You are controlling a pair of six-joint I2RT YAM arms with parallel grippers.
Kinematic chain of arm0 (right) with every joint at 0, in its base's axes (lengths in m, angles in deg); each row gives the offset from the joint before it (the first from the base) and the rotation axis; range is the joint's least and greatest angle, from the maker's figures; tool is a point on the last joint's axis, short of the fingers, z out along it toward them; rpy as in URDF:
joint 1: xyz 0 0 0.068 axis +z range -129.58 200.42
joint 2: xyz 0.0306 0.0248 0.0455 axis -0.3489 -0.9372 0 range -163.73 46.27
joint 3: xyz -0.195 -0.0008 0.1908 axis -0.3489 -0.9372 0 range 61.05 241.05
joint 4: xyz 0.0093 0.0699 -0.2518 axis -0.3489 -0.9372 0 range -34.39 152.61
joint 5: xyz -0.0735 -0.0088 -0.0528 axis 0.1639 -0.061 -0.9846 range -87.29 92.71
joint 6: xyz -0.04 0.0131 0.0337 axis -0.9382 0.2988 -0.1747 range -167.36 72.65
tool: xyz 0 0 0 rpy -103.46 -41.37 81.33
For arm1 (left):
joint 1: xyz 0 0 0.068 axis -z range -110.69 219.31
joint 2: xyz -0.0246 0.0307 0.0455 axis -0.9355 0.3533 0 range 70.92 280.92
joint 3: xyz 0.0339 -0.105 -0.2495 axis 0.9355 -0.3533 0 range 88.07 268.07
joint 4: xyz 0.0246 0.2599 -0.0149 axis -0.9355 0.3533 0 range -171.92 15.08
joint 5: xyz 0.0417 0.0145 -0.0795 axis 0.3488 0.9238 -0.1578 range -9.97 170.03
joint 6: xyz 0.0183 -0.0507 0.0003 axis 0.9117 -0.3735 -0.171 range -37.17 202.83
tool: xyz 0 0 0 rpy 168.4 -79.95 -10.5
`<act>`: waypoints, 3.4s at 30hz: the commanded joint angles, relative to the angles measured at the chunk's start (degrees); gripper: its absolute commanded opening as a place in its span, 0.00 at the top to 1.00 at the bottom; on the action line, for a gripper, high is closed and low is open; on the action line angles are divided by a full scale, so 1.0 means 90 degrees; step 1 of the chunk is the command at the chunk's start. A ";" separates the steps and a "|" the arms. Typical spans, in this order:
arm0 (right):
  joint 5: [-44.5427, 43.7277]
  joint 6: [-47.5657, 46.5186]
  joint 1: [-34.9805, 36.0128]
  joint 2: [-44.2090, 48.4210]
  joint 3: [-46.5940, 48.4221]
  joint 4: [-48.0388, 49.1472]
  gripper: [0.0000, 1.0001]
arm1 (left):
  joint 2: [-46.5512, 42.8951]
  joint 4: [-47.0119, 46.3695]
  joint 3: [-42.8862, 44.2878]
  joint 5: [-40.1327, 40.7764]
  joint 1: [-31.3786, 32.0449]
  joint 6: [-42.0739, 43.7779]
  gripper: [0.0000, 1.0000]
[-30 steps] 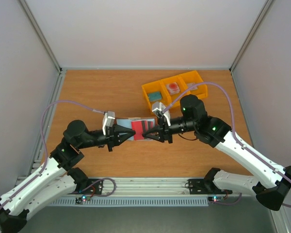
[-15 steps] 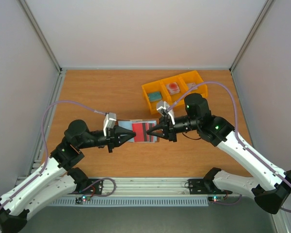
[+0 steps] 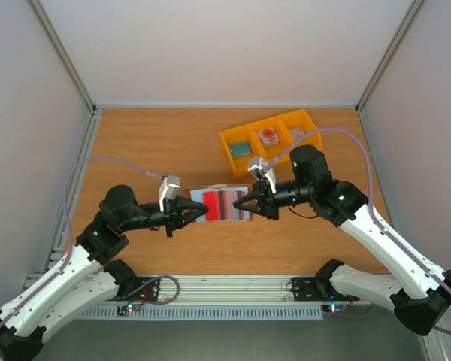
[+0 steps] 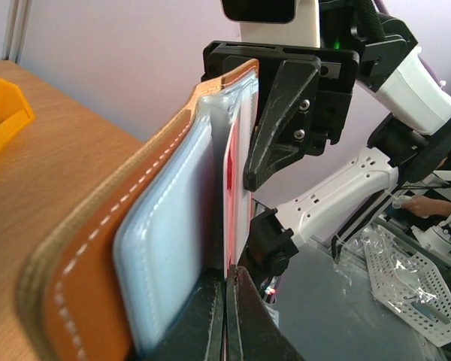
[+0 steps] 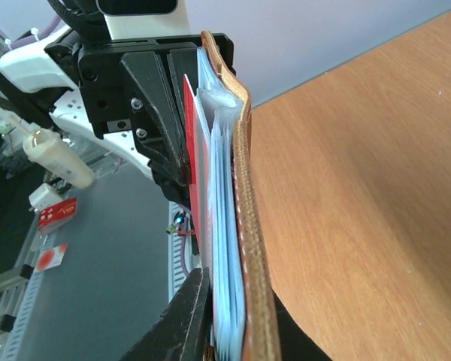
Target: Take the credit cards out of the card holder
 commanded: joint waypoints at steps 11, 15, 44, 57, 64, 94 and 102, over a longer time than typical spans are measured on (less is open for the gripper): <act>-0.0093 0.1517 -0.0941 -0.0682 -0.1166 0.0209 0.99 | -0.0924 0.1739 0.0303 0.1070 -0.0412 0.1136 1.00; -0.0109 0.2786 -0.0858 -0.1429 -0.1957 0.1742 0.99 | -0.0721 0.1413 0.0370 0.1144 -0.0425 0.1267 1.00; -0.3655 0.2052 -0.0395 -0.1601 0.0004 -0.2281 0.53 | 0.0329 -0.3793 -0.1457 0.2341 -0.0364 1.4819 1.00; -0.1393 0.3418 0.0381 -0.0944 0.0070 0.1887 0.36 | 0.0314 -0.3791 -0.1488 0.1810 -0.0264 1.5684 1.00; -0.0878 0.3036 0.0577 -0.1521 0.0460 0.1810 0.54 | 0.0307 -0.3754 -0.1520 0.1845 -0.0107 1.5655 1.00; -0.2983 -0.2801 0.2158 -0.1952 0.2739 -0.4228 0.95 | 0.0825 0.0871 0.0401 -0.1495 -0.0211 0.1295 0.39; -0.3945 -0.1811 0.2008 -0.1597 0.1729 -0.3203 0.94 | 0.0727 0.2052 0.0018 -0.0212 -0.0388 0.1496 0.40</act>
